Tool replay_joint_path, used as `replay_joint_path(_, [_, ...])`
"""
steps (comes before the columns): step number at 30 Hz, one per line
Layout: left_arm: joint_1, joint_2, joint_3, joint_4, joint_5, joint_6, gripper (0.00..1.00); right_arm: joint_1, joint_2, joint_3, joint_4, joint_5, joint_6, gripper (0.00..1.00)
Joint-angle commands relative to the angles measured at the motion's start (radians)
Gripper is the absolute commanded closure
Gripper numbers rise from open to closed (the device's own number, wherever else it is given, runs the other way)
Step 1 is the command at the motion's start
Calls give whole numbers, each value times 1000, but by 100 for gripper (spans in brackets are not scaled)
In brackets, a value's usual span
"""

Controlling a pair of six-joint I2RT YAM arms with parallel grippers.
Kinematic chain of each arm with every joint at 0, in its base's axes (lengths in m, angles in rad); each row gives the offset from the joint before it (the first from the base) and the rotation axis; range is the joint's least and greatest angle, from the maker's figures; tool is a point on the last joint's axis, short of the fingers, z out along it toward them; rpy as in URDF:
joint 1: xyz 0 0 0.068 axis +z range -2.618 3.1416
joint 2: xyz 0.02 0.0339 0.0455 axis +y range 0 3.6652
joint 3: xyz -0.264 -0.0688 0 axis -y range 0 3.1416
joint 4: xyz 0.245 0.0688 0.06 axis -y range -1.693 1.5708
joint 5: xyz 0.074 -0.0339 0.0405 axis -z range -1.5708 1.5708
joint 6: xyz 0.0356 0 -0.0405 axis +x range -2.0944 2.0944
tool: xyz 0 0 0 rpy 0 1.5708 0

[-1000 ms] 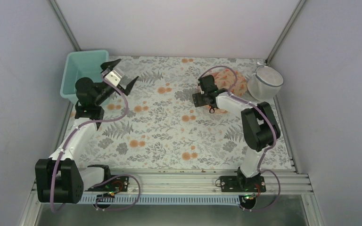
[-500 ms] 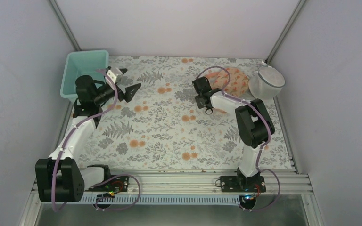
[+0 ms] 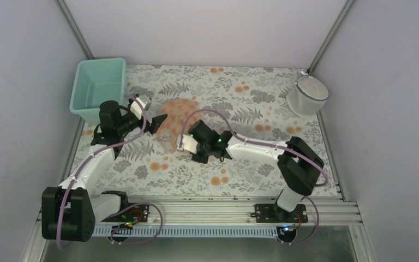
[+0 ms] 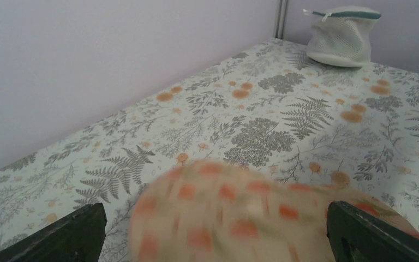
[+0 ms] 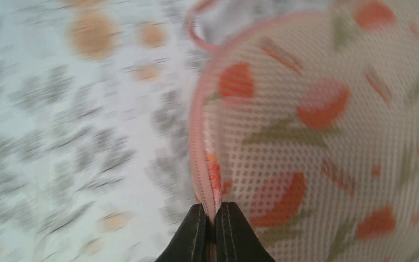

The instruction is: Unzip the laundry bag and remove the bra

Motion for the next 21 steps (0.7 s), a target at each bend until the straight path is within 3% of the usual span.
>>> replay_joint_path(1, [0, -34, -39, -6, -29, 78, 0, 84, -121, -110, -67, -137, -214, 96])
replay_joint_path(9, [-4, -31, -65, -48, 5, 242, 0, 112, -315, -331, -147, 81, -302, 96])
replay_joint_path(13, [-21, -24, -78, -92, 17, 330, 0, 102, -399, -435, -93, 245, -413, 92])
replay_joint_path(18, [-35, -17, -97, -122, -56, 486, 0, -9, -475, -478, 19, 339, -506, 44])
replay_joint_path(19, [-34, -16, -99, -121, -90, 514, 0, -40, -486, -469, 11, 322, -497, 29])
replay_joint_path(20, [-35, -14, -101, -118, -124, 541, 0, -61, -503, -454, -7, 301, -483, 5])
replay_joint_path(21, [-35, -11, -101, -113, -171, 558, 0, -72, -516, -442, -17, 289, -467, 1])
